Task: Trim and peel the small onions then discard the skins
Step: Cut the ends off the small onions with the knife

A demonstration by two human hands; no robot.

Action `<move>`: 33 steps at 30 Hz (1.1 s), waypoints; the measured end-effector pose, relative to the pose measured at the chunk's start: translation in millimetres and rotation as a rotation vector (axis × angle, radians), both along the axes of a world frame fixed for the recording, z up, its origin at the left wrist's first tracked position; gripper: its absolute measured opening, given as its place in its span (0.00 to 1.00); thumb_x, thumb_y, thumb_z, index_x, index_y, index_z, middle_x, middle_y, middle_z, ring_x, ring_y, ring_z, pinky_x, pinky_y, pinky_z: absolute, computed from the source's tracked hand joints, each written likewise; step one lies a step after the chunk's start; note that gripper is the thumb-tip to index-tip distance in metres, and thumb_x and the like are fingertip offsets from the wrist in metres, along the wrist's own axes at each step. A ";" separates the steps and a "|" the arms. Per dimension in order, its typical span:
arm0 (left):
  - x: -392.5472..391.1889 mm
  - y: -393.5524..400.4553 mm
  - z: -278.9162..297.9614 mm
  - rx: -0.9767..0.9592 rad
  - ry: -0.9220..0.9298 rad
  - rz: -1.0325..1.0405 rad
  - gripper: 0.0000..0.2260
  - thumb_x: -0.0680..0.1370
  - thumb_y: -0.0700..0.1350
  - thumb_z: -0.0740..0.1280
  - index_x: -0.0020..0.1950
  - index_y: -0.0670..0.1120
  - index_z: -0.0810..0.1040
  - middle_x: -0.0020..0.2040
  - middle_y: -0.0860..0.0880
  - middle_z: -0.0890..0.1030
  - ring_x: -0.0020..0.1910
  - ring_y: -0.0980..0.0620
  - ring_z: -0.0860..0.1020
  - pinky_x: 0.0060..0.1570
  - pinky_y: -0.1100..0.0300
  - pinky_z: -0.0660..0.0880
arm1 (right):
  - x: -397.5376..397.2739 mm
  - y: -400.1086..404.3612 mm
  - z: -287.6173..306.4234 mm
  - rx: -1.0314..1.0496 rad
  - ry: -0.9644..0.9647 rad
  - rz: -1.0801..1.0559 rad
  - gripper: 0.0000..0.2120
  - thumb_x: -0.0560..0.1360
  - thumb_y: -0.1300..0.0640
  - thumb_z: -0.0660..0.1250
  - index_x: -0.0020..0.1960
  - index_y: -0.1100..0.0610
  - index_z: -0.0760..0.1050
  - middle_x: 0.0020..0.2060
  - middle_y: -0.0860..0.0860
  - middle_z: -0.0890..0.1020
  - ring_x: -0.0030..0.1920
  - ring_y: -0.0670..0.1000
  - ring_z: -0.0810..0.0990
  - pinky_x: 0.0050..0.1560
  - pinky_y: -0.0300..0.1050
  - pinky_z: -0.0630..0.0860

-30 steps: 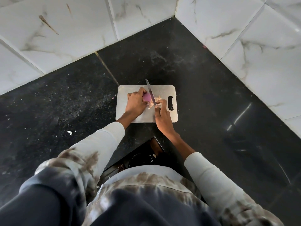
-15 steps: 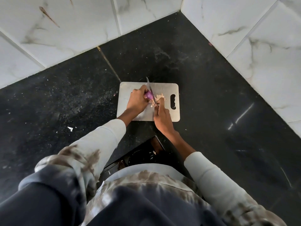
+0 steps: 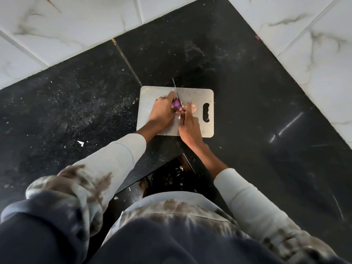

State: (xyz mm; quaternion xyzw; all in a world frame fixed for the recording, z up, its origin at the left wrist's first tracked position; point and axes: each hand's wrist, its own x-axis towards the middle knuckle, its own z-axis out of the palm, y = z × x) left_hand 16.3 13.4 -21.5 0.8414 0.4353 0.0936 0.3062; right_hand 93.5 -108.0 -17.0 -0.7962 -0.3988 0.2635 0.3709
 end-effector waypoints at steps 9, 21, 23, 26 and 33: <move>5.5 -3.6 2.2 0.014 -0.009 0.030 0.14 0.80 0.41 0.70 0.66 0.47 0.75 0.54 0.43 0.84 0.49 0.47 0.77 0.50 0.54 0.76 | 2.1 0.3 -8.1 -0.026 0.106 -0.058 0.18 0.87 0.61 0.55 0.76 0.55 0.61 0.35 0.57 0.80 0.30 0.59 0.77 0.29 0.55 0.69; 0.4 -5.9 9.7 0.044 -0.031 0.044 0.18 0.79 0.41 0.73 0.67 0.47 0.73 0.53 0.44 0.85 0.47 0.45 0.81 0.48 0.49 0.81 | -16.6 -31.1 -18.4 -0.021 -0.042 -0.055 0.04 0.88 0.60 0.54 0.61 0.59 0.65 0.31 0.50 0.75 0.25 0.48 0.72 0.26 0.38 0.61; 0.3 -7.5 13.5 0.028 -0.028 0.037 0.19 0.78 0.41 0.74 0.67 0.46 0.73 0.53 0.44 0.85 0.46 0.46 0.81 0.47 0.49 0.82 | -16.7 -33.9 -18.9 -0.043 -0.041 -0.050 0.04 0.88 0.59 0.53 0.62 0.58 0.64 0.31 0.48 0.74 0.26 0.47 0.73 0.25 0.34 0.59; -1.0 -3.7 21.6 -0.030 -0.024 0.010 0.18 0.78 0.42 0.76 0.65 0.46 0.74 0.52 0.47 0.84 0.47 0.46 0.83 0.45 0.51 0.83 | -13.7 -36.3 -18.6 -0.052 -0.070 -0.024 0.05 0.89 0.58 0.53 0.64 0.56 0.63 0.33 0.50 0.76 0.28 0.50 0.75 0.27 0.42 0.66; -12.4 0.8 38.9 0.020 -0.100 0.068 0.18 0.78 0.45 0.76 0.64 0.46 0.74 0.51 0.48 0.82 0.48 0.49 0.81 0.45 0.56 0.78 | -14.2 -37.8 -15.9 -0.072 -0.215 0.038 0.11 0.88 0.58 0.53 0.70 0.54 0.62 0.39 0.58 0.82 0.36 0.61 0.81 0.37 0.62 0.80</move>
